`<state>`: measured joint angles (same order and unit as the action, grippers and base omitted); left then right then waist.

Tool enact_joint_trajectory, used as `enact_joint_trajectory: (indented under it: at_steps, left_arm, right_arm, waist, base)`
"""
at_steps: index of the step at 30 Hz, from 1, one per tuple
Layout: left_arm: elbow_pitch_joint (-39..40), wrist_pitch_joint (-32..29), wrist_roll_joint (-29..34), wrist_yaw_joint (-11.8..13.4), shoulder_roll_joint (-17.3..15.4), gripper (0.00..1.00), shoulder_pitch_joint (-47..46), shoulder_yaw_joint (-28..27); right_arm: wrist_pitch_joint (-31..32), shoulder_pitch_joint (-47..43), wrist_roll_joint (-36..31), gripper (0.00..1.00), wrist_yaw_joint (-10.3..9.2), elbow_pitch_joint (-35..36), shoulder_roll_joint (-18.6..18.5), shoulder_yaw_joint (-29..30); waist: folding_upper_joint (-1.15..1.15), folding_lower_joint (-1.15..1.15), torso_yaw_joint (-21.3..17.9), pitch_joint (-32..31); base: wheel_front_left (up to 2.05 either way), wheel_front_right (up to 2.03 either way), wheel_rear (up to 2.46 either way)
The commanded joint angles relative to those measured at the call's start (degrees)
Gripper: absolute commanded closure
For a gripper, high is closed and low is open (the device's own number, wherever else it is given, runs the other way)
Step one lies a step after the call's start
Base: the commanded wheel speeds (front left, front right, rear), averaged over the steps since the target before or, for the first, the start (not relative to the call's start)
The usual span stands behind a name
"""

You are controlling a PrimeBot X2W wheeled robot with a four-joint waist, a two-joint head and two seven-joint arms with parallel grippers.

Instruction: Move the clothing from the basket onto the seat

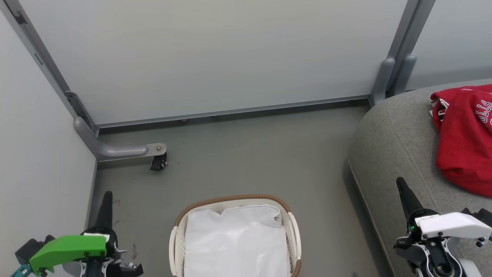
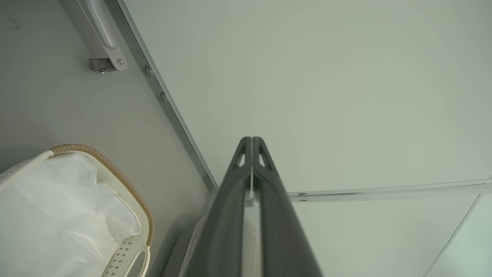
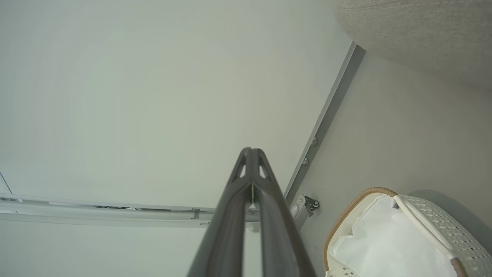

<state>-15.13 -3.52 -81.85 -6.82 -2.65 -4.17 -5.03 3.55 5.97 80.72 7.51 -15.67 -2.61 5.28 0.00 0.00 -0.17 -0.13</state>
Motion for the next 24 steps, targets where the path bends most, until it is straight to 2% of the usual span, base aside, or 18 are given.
enact_joint_trajectory:
  at_steps: [1,24]
  left_arm:
    - [0.47,-0.39,-0.96,-0.36,-0.33,1.00,-1.43,-0.26]
    - [1.11,-2.86,-9.50,-0.86,-0.38,1.00,-2.43,-1.53]
  right_arm:
    - [0.38,0.48,1.13,1.00,-0.03,0.55,-0.36,0.31]
    - [2.84,0.38,10.50,1.00,-0.04,1.66,-0.42,1.27]
  waist:
    - [0.00,0.00,0.01,0.01]
    - [0.00,0.00,0.15,0.26]
  base:
    - [0.00,0.00,0.00]
    - [0.00,0.00,0.00]
